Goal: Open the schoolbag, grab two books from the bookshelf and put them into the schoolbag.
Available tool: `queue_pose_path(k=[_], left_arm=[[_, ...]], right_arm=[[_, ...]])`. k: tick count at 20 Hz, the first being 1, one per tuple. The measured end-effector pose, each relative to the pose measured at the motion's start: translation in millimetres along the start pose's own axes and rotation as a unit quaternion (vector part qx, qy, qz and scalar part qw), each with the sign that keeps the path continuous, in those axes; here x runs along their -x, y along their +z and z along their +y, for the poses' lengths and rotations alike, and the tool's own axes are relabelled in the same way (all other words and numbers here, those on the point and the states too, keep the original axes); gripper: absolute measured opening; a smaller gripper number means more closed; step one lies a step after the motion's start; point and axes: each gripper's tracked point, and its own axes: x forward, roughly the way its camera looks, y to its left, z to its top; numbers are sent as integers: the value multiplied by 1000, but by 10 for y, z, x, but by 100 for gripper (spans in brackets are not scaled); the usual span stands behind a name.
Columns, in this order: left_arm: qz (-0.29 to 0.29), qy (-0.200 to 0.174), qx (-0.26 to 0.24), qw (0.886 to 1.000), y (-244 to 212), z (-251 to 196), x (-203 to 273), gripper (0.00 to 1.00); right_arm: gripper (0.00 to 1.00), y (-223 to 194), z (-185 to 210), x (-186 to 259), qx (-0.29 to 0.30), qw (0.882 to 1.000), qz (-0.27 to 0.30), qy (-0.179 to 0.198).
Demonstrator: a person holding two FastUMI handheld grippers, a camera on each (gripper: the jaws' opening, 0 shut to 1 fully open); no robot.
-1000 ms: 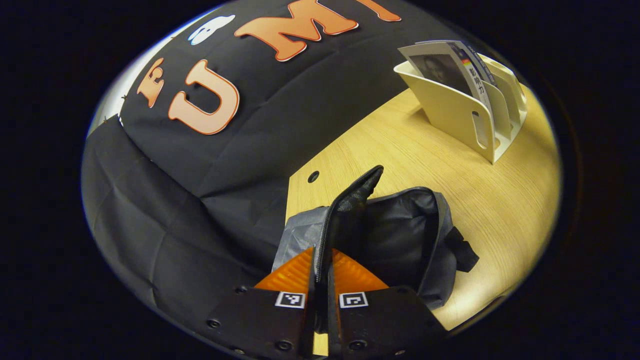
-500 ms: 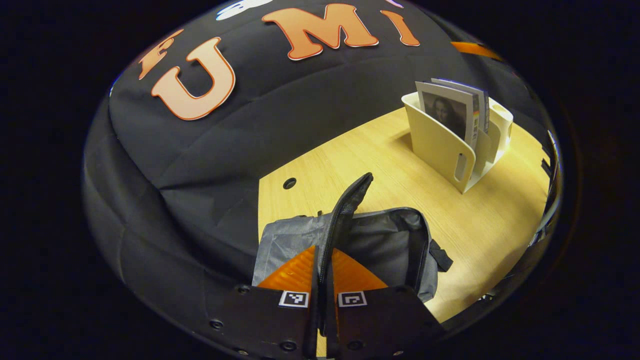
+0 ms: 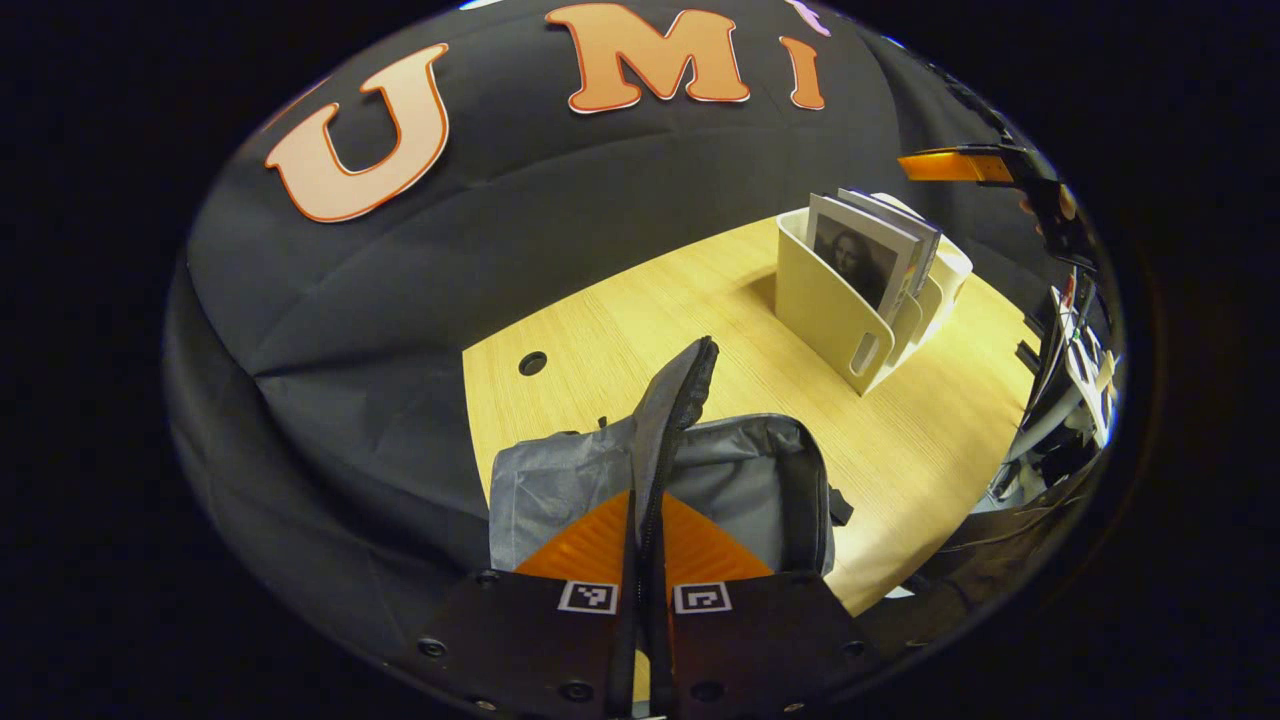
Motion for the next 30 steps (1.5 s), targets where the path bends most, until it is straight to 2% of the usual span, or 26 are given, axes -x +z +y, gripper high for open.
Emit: queue_pose_path(k=[2,4,7,11,16,21,22,23,25,27,30], left_arm=[[7,-14,1,1000,12,14,32,6],[14,-19,2,1000,27,49,48,6],[31,-14,4,999,11,59,64,7],[43,-5,7,999,4,35,62,6],[57,6,19,998,-13,31,59,6],[67,16,32,997,-63,3,41,6],[70,18,33,997,-77,-8,32,6],[72,19,33,997,-80,-17,32,6],[74,23,35,996,-101,-23,37,6],[76,24,40,996,-114,-31,48,6],[78,26,48,995,-138,-34,56,6]], right_arm=[[96,-55,40,-69,7,999,37,8],[96,-113,122,-89,6,997,75,35],[97,-197,252,-265,8,989,129,67],[96,-274,203,-539,-8,981,185,53],[95,-498,240,-799,-38,964,258,53],[72,-688,220,-941,-85,944,318,36],[64,-726,223,-963,-96,940,326,33],[51,-771,224,-978,-110,935,335,31],[41,-801,219,-986,-141,927,347,27],[36,-795,180,-953,-161,922,350,25],[33,-649,128,-853,-177,924,335,49]])
